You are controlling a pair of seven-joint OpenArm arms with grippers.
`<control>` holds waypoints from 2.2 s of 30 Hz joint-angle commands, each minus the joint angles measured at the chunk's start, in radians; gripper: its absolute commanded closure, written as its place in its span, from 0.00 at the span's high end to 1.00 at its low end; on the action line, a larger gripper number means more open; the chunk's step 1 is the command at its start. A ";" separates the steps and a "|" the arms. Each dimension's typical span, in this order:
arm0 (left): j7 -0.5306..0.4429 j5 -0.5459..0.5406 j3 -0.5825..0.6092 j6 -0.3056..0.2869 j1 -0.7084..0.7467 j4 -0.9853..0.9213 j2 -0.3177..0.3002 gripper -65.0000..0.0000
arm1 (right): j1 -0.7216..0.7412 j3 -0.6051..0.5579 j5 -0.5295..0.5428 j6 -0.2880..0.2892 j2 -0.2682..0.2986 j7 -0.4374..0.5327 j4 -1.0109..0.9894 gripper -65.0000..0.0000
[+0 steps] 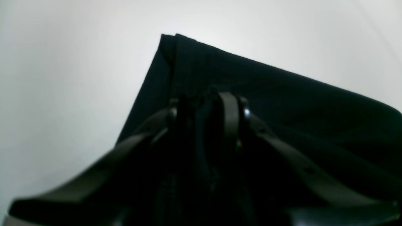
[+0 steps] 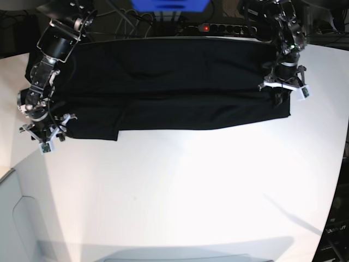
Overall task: Fold the T-shirt properly
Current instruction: 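Pull the folded strip taut with both grippers and release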
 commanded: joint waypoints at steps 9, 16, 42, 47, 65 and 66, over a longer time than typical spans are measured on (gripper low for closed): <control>-0.021 -0.006 -0.005 -0.004 -0.007 0.017 -0.010 0.26 | -0.023 0.009 0.002 0.006 -0.011 -0.008 0.156 0.00; -0.021 -0.006 -0.004 -0.004 -0.007 0.017 -0.009 0.26 | -0.093 0.038 0.046 0.006 -0.078 -0.010 0.412 0.00; -0.021 -0.011 -0.005 -0.004 -0.007 0.019 -0.010 0.26 | -0.412 0.226 0.048 0.006 -0.179 -0.006 0.615 0.00; -0.021 -0.011 -0.007 -0.004 -0.007 0.020 -0.010 0.26 | -0.420 0.230 0.048 0.006 -0.201 -0.006 0.566 0.00; -0.021 -0.009 -0.014 -0.004 0.019 0.146 -0.012 0.26 | -0.443 0.290 0.042 0.006 -0.189 0.078 0.475 0.00; -0.021 -0.009 -0.017 -0.004 0.019 0.155 -0.012 0.26 | -0.455 0.295 0.042 0.006 -0.187 0.078 0.487 0.00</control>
